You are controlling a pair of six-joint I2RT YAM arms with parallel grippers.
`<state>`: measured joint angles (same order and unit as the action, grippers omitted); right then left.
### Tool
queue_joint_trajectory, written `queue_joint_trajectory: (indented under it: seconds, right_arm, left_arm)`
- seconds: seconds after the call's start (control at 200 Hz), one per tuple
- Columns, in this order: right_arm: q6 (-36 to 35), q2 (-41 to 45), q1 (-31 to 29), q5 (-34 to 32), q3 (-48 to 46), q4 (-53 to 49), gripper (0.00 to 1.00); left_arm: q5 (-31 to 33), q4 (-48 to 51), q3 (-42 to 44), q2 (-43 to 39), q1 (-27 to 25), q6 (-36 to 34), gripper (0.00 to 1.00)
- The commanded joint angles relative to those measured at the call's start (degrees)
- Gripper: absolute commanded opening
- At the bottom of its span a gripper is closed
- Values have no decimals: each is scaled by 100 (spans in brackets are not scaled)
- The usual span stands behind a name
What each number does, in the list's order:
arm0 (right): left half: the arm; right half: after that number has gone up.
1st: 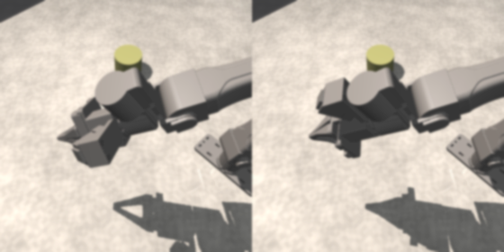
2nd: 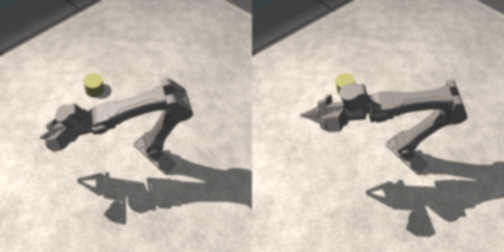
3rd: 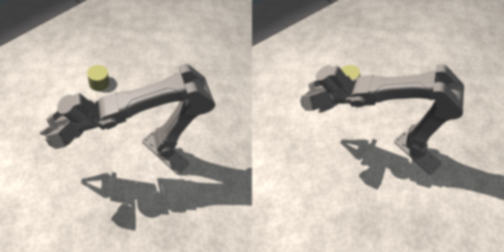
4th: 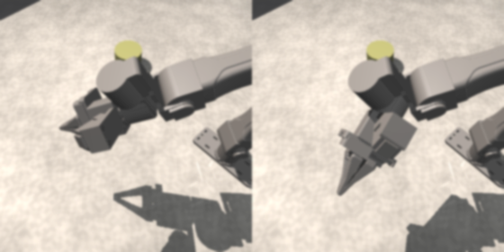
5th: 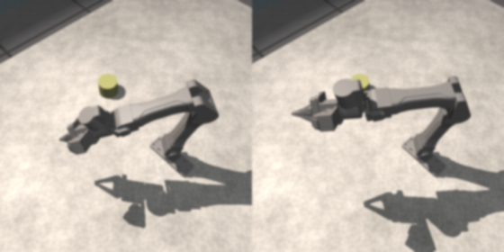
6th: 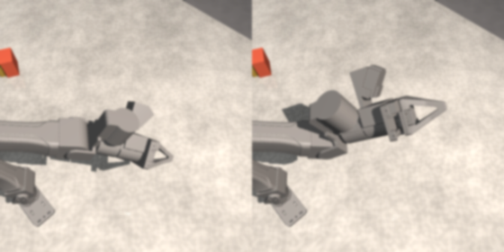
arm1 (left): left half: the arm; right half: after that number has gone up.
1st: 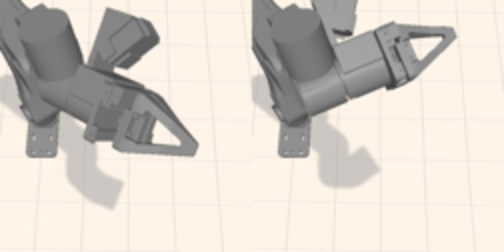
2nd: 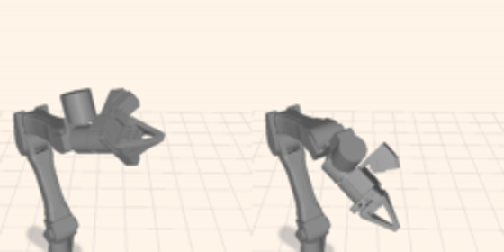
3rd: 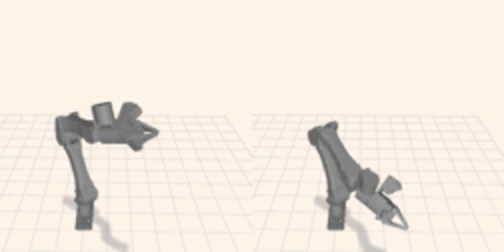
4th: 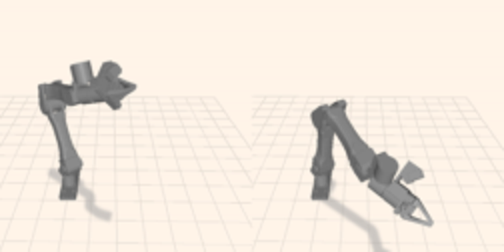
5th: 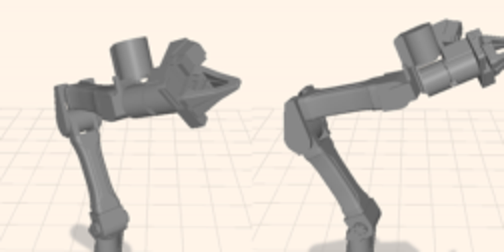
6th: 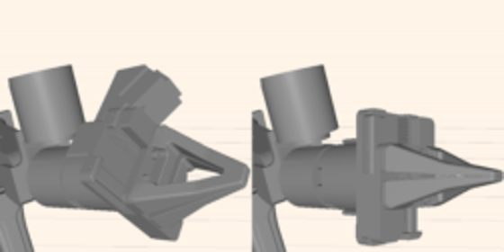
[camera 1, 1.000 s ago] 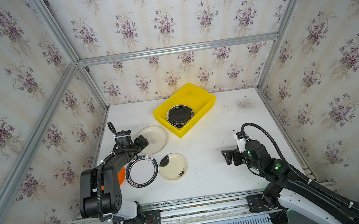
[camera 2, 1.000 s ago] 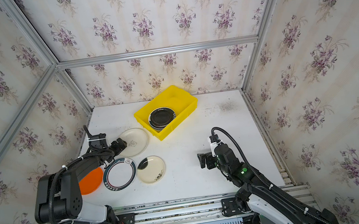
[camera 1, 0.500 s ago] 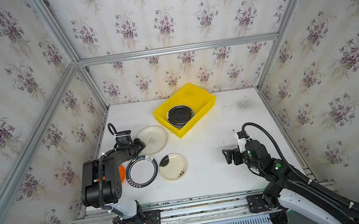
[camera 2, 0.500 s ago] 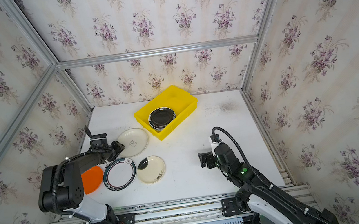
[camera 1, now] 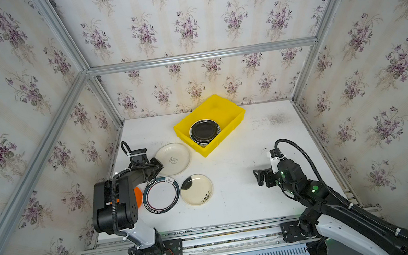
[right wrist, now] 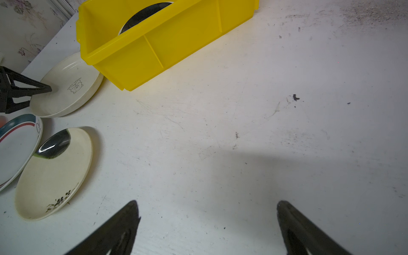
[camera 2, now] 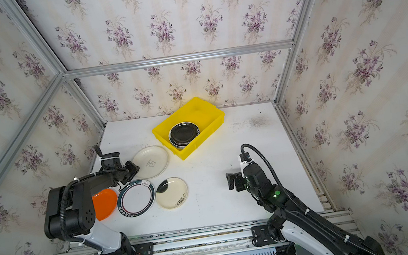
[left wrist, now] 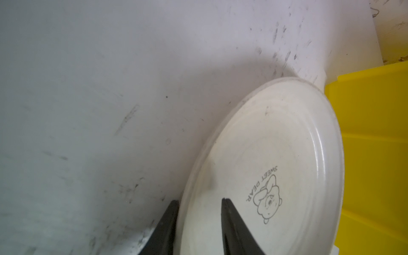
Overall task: Place the plates into the plastic bin on the countertop
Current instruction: 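Pinch the bear plate rim with the left gripper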
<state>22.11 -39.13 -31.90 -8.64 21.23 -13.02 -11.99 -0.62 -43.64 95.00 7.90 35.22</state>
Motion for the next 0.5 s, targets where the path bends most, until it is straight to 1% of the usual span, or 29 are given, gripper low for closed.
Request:
queue_joint_trajectory:
  seconds: [0.0,0.115,0.15,0.215,0.315,0.495]
  right_arm:
    - [39,18,-5,-88,-9,184,99]
    - [63,46,-2,-75,-53,180,97]
    - [80,56,-6,-76,-66,177,97]
    - [108,72,1,-72,-76,168,97]
    - [111,114,-1,-81,-76,132,98]
    - [101,169,0,-93,-76,119,99]
  left_arm:
    - [-75,1,-24,14,18,26,28]
    - [-84,-5,-26,34,37,45,27]
    - [-93,-1,-35,36,37,41,24]
    - [-102,-6,-35,51,47,53,24]
    - [-120,-9,-33,54,56,45,15]
    - [-120,-17,-36,62,65,37,11]
